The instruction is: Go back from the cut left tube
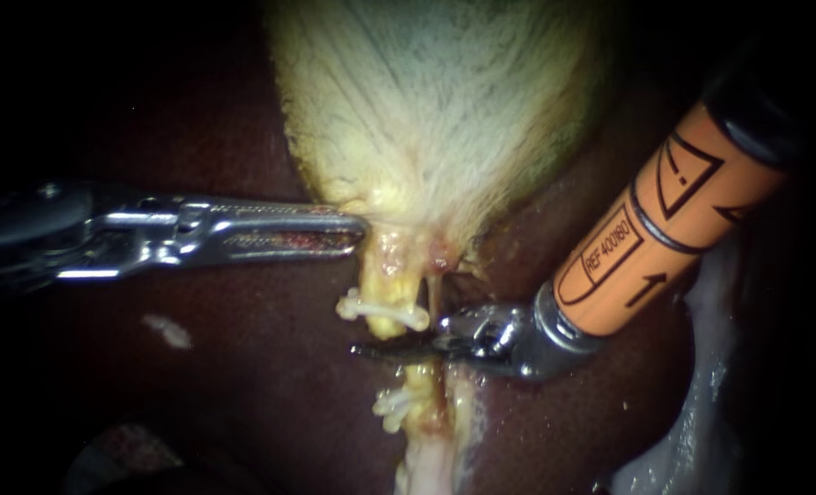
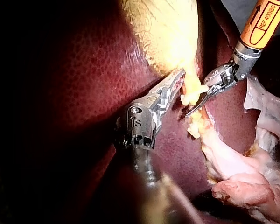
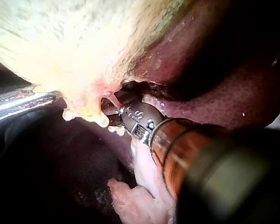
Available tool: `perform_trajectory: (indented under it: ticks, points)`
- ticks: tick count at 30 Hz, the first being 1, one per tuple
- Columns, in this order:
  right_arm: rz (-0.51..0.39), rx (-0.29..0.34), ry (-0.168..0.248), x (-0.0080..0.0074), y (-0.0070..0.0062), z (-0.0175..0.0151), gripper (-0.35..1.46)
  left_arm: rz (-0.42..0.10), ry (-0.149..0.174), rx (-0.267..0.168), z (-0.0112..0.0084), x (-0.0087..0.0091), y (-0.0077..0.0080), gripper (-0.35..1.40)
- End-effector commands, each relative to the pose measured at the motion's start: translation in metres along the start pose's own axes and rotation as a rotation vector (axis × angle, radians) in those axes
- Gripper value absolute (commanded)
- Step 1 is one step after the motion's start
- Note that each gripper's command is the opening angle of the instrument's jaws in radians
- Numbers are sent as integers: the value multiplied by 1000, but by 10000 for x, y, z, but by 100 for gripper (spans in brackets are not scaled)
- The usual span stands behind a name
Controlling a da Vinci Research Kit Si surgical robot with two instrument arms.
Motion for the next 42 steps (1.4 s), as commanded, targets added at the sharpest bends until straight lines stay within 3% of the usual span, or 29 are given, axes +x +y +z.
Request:
perform_trajectory:
  ticks: [1,7,9,15,17,27,32,34,38,42]
  points:
    - [0,-1,0,0,0,0,-35,0,0,0,0,0,0,-35]
    - [17,1,-5,0,-1,0,-33,0,0,0,0,0,0,-35]
    - [23,-1,-7,0,-2,1,-3,0,0,0,0,0,0,-35]
    - [22,2,1,-1,-3,1,41,0,0,0,0,0,0,-35]
    - [23,-2,5,-1,-3,1,64,0,0,0,0,0,0,-35]
    - [21,-3,5,-2,-8,1,81,0,0,0,-1,0,0,-35]
    - [20,4,-1,-9,-22,0,111,1,0,0,-1,1,0,-35]
    - [-17,9,-6,-16,-32,-1,115,1,0,1,-2,1,0,-35]
    - [-196,17,-12,-31,-51,-7,111,1,0,1,-2,1,0,-35]
    - [-381,-48,25,-41,-55,-20,130,1,0,1,-2,1,0,-35]
